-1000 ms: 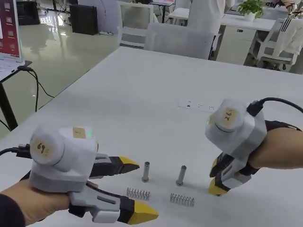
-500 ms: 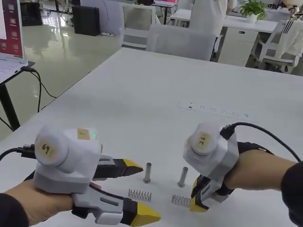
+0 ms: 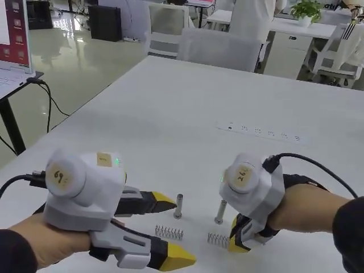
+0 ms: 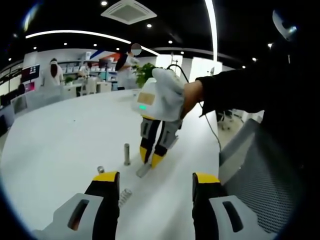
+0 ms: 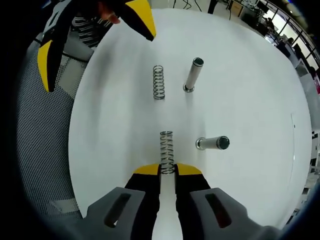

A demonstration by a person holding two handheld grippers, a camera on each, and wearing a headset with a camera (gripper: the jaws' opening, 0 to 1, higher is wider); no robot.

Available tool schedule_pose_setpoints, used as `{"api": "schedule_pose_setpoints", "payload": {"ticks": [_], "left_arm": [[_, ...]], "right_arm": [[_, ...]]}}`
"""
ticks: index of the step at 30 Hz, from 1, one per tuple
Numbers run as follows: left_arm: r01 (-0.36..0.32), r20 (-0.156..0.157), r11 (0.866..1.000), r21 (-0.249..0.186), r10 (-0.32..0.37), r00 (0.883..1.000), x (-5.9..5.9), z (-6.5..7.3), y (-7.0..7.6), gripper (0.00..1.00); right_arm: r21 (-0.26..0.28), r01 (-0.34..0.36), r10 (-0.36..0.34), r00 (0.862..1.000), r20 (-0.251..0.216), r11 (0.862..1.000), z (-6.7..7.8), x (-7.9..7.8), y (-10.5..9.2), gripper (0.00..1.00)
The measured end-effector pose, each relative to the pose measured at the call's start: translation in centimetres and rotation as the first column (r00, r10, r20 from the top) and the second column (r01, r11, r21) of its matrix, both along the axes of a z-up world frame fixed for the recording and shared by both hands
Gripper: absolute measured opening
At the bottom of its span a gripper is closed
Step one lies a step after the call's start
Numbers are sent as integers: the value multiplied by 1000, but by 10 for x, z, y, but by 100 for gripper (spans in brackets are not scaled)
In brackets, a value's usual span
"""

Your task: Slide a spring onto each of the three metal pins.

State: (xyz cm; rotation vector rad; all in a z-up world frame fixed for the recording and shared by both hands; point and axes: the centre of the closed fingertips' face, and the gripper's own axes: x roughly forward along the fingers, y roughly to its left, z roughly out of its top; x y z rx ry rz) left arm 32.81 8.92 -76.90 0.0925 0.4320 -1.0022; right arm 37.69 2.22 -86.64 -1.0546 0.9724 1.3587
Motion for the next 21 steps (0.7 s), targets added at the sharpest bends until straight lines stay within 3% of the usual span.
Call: {"api": "schedule_pose_setpoints", "payload": {"ticks": [13, 21], "left_arm": [[30, 19, 1000, 2, -30, 999, -2, 2, -6, 46], [47, 39, 999, 1, -47, 998, -4, 4, -9, 38]], "right_arm": [[38, -36, 38, 998, -58, 999, 49, -24, 7, 8], [71, -106, 110, 993, -52, 992, 74, -44, 26, 8]]}}
